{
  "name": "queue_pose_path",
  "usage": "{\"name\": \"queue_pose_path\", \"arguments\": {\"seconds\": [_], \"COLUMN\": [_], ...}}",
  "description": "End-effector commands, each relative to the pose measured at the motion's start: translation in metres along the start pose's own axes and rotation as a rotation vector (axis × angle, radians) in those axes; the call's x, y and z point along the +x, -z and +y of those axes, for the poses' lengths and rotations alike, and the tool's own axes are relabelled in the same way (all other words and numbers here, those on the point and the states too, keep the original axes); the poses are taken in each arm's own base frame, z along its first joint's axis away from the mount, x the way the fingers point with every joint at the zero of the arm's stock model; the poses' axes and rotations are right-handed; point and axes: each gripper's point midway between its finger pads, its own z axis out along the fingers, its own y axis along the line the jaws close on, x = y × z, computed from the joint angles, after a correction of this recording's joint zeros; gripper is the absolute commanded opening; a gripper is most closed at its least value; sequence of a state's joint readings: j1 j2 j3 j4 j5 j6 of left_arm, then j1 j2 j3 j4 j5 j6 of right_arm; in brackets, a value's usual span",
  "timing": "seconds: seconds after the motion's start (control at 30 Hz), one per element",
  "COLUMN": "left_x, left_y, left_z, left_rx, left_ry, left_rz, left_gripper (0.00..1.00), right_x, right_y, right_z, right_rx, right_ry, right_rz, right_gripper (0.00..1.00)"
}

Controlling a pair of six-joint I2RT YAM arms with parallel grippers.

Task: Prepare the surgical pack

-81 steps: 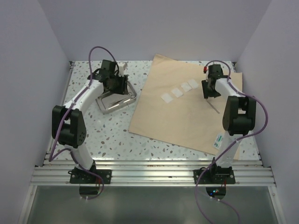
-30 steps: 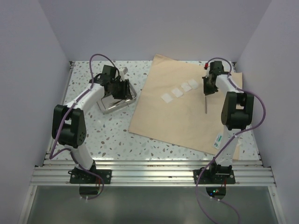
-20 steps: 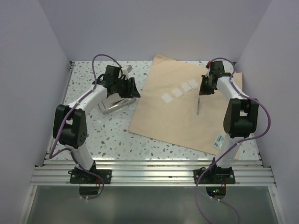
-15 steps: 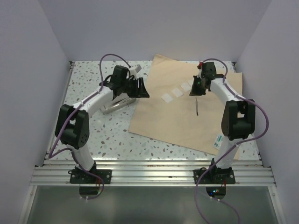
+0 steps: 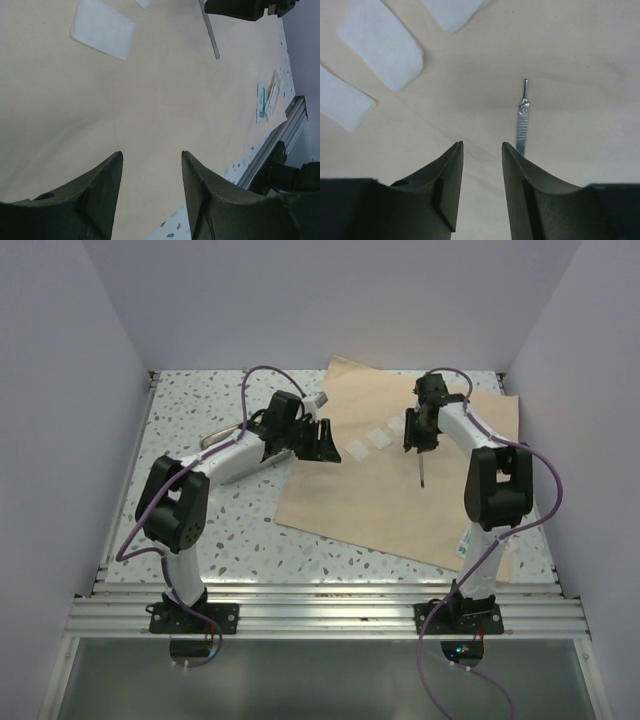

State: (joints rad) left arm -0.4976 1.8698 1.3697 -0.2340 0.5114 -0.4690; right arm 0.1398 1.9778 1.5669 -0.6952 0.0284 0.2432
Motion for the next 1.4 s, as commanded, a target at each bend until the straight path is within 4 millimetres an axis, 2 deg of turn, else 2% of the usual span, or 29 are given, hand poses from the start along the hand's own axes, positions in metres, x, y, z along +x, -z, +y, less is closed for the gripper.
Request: {"name": "queue_pose_path", "arguments": {"seconds": [0.0,0.1,0.37,0.6,0.83,0.97,1.1,1.2,1.3,1.37], "left_x": [-0.015,-0.014,-0.01,-0.008,-0.003,-0.001,-0.001,0.0,0.002,0.003], "left_y": [0.018,0.019,0.019,0.016,0.017,0.018,0.019,0.019,0.018,0.018], "left_z": [-0.012,-0.01,-0.008,-0.008,-0.009,-0.01,-0.011,-0.011,-0.011,-0.013], "left_rx": [0.001,-0.011,-0.012,-0.001,0.009,0.012,0.013,0.014,0.024,0.03], "left_ry": [-0.041,-0.045,-0.053,-0.045,-0.037,-0.036,-0.035,-0.031,-0.025,-0.019], "left_rz": [-0.053,-0.045,-0.031,-0.016,-0.002,0.001,0.0,0.006,0.015,0.015], "left_gripper": [0.54,0.54,0.55,0.54,0.54,0.54,0.54,0.54,0.54,0.54], "right_x": [0.011,0.014,0.02,0.041,0.057,0.062,0.067,0.062,0.049,0.04], "right_y": [-0.006,-0.014,-0.02,-0.036,-0.049,-0.053,-0.055,-0.049,-0.035,-0.022], "right_z": [-0.024,-0.031,-0.039,-0.038,-0.047,-0.05,-0.051,-0.048,-0.041,-0.032], "right_rx": [0.129,0.164,0.197,0.177,0.165,0.154,0.149,0.136,0.106,0.068], "right_ry": [0.077,0.091,0.113,0.096,0.048,0.047,0.035,0.023,0.006,-0.015], "right_rz": [0.082,0.095,0.118,0.179,0.219,0.234,0.243,0.232,0.198,0.165], "right_gripper": [0.43,0.48,0.47,0.43,0.36,0.3,0.17,0.1,0.0,0.0]}}
